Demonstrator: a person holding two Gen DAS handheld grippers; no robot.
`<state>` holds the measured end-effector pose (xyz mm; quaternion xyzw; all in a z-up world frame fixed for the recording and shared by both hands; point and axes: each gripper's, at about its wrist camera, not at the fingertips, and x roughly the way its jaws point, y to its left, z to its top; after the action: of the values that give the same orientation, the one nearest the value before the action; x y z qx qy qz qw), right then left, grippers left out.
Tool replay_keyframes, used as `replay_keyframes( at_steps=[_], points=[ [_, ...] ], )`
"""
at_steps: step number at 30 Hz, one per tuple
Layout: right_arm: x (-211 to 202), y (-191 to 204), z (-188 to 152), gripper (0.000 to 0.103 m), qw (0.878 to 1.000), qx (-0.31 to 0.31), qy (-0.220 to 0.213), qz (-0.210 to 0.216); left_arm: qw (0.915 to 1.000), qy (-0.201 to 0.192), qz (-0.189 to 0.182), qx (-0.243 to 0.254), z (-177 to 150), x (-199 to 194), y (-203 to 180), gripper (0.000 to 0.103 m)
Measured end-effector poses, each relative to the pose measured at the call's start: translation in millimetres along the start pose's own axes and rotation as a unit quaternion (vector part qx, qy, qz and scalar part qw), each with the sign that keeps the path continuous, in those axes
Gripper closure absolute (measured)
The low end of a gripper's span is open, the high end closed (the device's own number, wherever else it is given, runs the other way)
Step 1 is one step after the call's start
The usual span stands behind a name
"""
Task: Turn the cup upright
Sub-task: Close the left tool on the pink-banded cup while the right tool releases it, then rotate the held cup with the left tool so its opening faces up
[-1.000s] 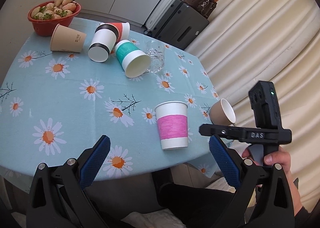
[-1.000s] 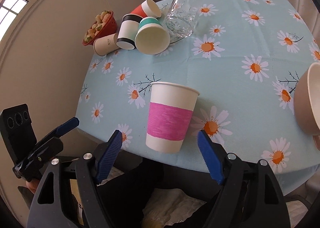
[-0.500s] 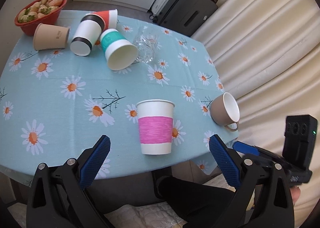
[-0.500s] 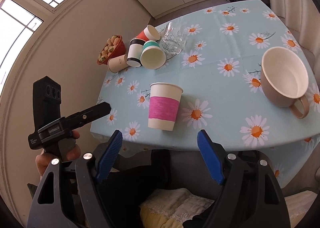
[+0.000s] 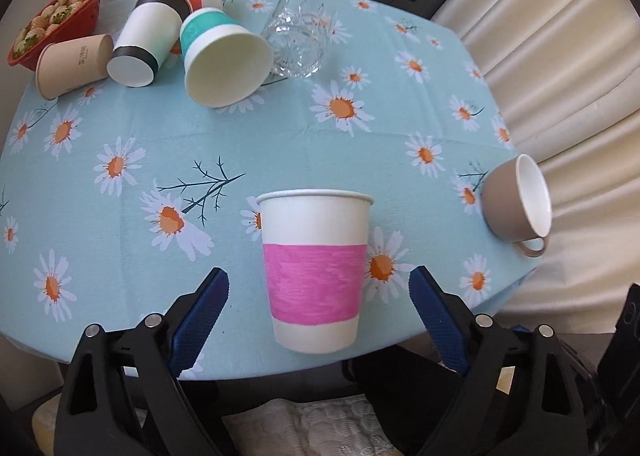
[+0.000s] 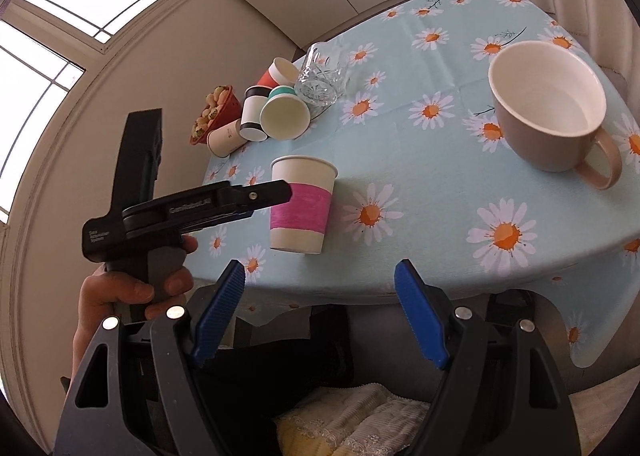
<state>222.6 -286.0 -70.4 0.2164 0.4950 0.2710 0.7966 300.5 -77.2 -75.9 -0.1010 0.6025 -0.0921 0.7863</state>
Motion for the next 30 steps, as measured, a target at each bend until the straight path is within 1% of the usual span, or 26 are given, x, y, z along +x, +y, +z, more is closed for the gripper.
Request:
replay_keyframes(
  at_steps=[3, 5, 6, 7, 9, 13, 16, 18, 25, 30],
  points=[
    [0.9, 0.2, -3.0, 0.026, 1.0, 0.002, -0.01, 0.008, 0.9999, 0.011, 0.012, 0.002, 4.2, 13.0, -2.2, 0.016],
    [1.3, -0.5, -4.9, 0.026, 1.0, 0.003, -0.015, 0.005, 0.9997, 0.014, 0.021, 0.002, 5.9, 18.2, -2.3, 0.02],
    [1.5, -1.7, -6.0, 0.026, 1.0, 0.004, -0.016, 0.002, 0.9996, 0.016, 0.024, 0.002, 6.8, 20.5, -2.3, 0.024],
    [1.6, -2.9, -6.8, 0.026, 1.0, 0.007, -0.017, 0.001, 0.9995, 0.015, 0.028, 0.001, 7.2, 22.1, -2.0, 0.026],
    [2.8, -6.1, -9.2, 0.026, 1.0, 0.009, -0.014, -0.005, 0.9991, 0.012, 0.04, -0.001, 7.7, 24.8, -1.8, 0.026],
    [5.7, -12.0, -10.7, 0.026, 1.0, 0.018, -0.008, 0.0, 0.9989, 0.02, 0.041, -0.002, 8.9, 32.4, -5.5, 0.028],
    [8.5, -14.4, -10.9, 0.026, 1.0, 0.023, -0.003, 0.004, 0.9986, 0.026, 0.047, 0.003, 9.0, 36.6, -7.9, 0.036],
    [10.1, -14.3, -11.5, 0.026, 1.0, 0.023, -0.001, 0.003, 0.9983, 0.031, 0.049, 0.006, 8.3, 39.5, -8.8, 0.039],
    [13.6, -15.4, -12.8, 0.026, 1.0, 0.024, 0.004, 0.001, 0.9985, 0.025, 0.048, 0.009, 7.5, 36.4, -10.6, 0.041],
    [16.0, -11.5, -14.1, 0.026, 1.0, 0.011, 0.003, -0.004, 0.999, 0.012, 0.043, 0.005, 3.2, 27.4, -7.9, 0.041]
  ],
)
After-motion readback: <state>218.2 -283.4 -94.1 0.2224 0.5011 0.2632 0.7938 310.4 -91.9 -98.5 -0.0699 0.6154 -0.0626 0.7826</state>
